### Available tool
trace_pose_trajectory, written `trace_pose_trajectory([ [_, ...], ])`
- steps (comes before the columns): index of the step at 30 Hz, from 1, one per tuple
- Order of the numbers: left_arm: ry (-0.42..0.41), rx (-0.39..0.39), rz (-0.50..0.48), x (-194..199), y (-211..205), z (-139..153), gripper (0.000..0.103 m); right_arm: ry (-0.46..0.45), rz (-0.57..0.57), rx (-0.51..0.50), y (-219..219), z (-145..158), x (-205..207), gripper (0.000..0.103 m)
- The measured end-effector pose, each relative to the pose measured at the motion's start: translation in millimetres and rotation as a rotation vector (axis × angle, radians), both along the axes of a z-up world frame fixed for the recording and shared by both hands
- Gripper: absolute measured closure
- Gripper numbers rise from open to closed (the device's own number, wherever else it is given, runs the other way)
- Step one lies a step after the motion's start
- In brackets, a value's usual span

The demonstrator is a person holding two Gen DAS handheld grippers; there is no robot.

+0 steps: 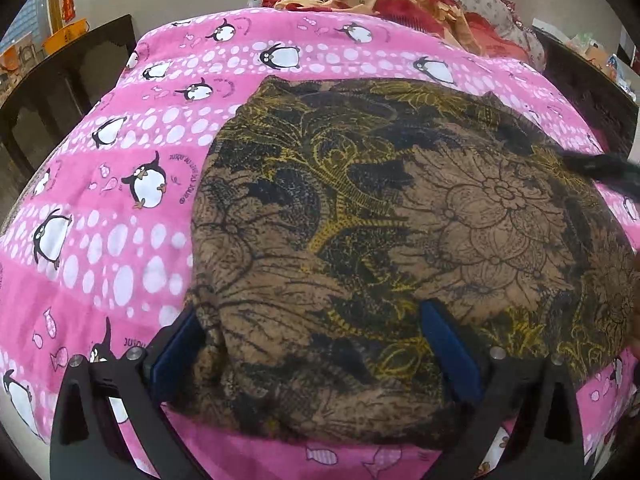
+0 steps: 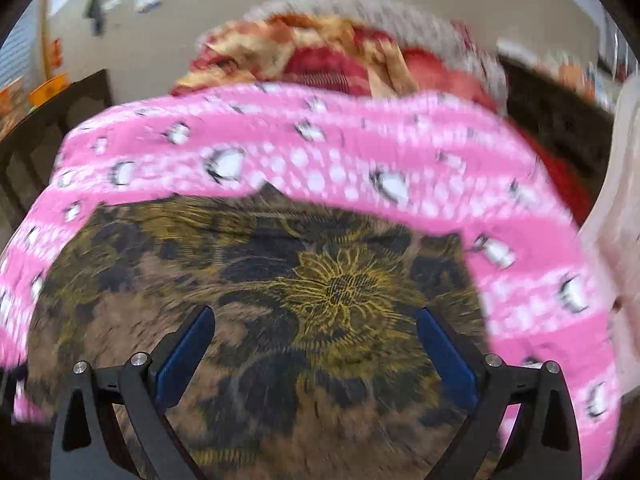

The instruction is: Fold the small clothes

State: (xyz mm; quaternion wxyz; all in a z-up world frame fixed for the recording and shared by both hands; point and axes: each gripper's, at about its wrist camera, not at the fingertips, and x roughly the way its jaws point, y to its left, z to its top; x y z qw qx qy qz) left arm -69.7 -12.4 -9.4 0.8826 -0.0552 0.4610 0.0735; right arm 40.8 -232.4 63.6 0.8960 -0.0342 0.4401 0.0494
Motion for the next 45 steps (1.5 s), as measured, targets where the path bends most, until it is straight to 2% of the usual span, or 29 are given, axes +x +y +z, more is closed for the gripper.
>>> trace_pose_trajectory([
  [2,0.000,-0.003,0.002,-1.4,-0.5,1.2,0.000,0.056,-0.003,0.005,-4.6,-30.6,9.7,0.001],
  [3,0.000,-0.003,0.002,-1.7,-0.9,1.4,0.000,0.039,0.001,0.016,-5.4,-32.5,8.2,0.000],
  [7,0.006,-0.008,0.004,0.1,0.5,2.1,0.000,0.011,0.013,-0.008,-0.7,-28.8,2.6,0.000],
  [20,-0.019,0.001,0.000,-4.0,1.8,0.0,0.000,0.008,0.009,0.015,-2.5,-30.6,4.2,0.000],
  [23,-0.011,-0.032,-0.014,-4.3,8.3,3.9,0.000,0.008,0.009,0.015,-2.9,-30.4,3.7,0.000],
  [24,-0.021,-0.056,-0.007,-7.4,13.1,8.5,0.000,0.008,0.009,0.015,-3.1,-30.3,3.7,0.000],
  [27,-0.121,-0.158,0.039,-37.9,33.9,32.1,0.000,0.003,0.010,0.022,-3.4,-29.4,1.7,0.000],
  [29,-0.152,-0.235,0.018,-63.2,42.1,41.5,0.000,0.000,0.011,0.032,-4.2,-28.9,1.1,0.000],
  [31,-0.126,-0.390,-0.004,-81.9,47.5,37.0,0.000,0.001,0.013,0.040,-5.4,-29.1,1.3,0.000],
  [34,-0.067,-0.553,0.000,-94.0,48.5,18.4,0.000,0.002,0.013,0.040,-5.2,-29.2,2.0,0.000],
  [36,-0.046,-0.653,0.026,-88.2,54.7,1.9,0.000,0.002,0.013,0.042,-5.3,-29.3,2.1,0.000],
  [39,-0.041,-0.740,0.054,-73.3,61.4,1.2,0.000,0.002,0.012,0.040,-5.0,-29.3,2.2,0.000],
  [45,-0.038,-0.908,0.183,-46.4,80.5,-3.5,0.000,0.002,0.013,0.041,-5.2,-29.3,1.9,0.000],
])
